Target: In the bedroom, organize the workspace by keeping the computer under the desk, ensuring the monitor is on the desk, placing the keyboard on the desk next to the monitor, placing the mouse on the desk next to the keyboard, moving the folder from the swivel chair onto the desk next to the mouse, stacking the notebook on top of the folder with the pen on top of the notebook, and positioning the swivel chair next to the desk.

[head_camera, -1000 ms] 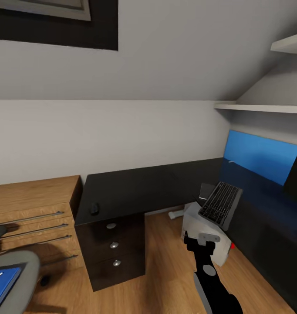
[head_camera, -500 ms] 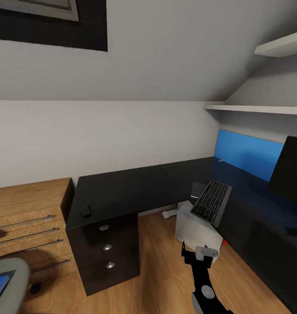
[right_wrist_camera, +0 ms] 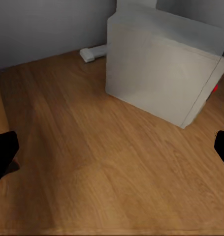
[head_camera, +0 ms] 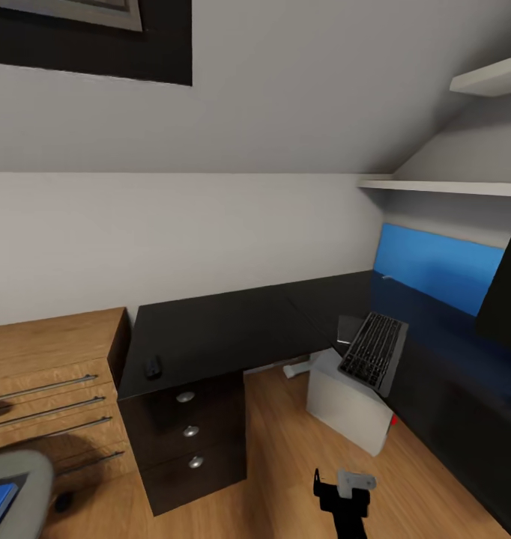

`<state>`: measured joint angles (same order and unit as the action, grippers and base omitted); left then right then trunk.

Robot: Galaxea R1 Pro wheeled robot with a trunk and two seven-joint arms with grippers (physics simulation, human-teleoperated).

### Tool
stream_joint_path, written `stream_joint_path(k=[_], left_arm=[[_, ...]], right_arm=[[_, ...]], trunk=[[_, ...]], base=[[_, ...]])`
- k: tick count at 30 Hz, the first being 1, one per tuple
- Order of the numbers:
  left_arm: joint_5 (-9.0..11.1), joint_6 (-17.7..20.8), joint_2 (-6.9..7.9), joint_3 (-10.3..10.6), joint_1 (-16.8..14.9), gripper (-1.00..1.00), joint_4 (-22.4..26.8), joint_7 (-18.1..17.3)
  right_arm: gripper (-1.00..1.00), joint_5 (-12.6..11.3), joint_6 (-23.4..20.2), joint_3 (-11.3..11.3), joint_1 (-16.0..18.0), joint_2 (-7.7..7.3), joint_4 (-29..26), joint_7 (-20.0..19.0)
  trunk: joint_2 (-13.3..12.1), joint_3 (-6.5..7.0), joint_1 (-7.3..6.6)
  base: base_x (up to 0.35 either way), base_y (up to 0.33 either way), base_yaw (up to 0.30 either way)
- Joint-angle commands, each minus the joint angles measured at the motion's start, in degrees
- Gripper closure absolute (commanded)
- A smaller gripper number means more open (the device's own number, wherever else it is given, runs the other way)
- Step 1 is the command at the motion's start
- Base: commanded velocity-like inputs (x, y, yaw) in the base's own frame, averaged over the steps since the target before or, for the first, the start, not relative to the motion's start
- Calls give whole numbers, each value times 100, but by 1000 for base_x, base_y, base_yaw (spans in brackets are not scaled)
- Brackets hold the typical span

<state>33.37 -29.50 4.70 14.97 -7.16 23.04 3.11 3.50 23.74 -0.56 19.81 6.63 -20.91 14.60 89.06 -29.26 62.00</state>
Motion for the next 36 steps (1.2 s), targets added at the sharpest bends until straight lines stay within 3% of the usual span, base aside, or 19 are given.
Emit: stream_joint_path(k=[1,7,18,21,27,36], left_arm=[[30,-21,6,49,-4,-100,0,32],[29,-20,-2,56,-4,-100,-1,32],[22,-20,-11,68,-4,-100,-1,24],[21,-20,-104,69,-4,-100,-1,25],[21,-20,-135,67,-4,-100,-1,17],[21,-20,-136,73,-4,-100,-1,14]], right_arm=[[-100,40,11,-4,5,-6,23,34],[-100,56,278,20,5,-66,93,27],[-100,53,336,47,5,-57,297,19],[-100,62,341,49,5,-58,325,17],[-100,54,341,48,5,-48,331,17],[-100,54,341,48,5,-43,333,17]], trunk=[[3,-6,2],[3,3,2],[3,8,2],[3,15,2],[3,32,2],[3,61,2]], base=[[254,201,0],[85,45,-123],[1,101,-293],[0,31,-300],[0,36,-300],[0,266,-299]])
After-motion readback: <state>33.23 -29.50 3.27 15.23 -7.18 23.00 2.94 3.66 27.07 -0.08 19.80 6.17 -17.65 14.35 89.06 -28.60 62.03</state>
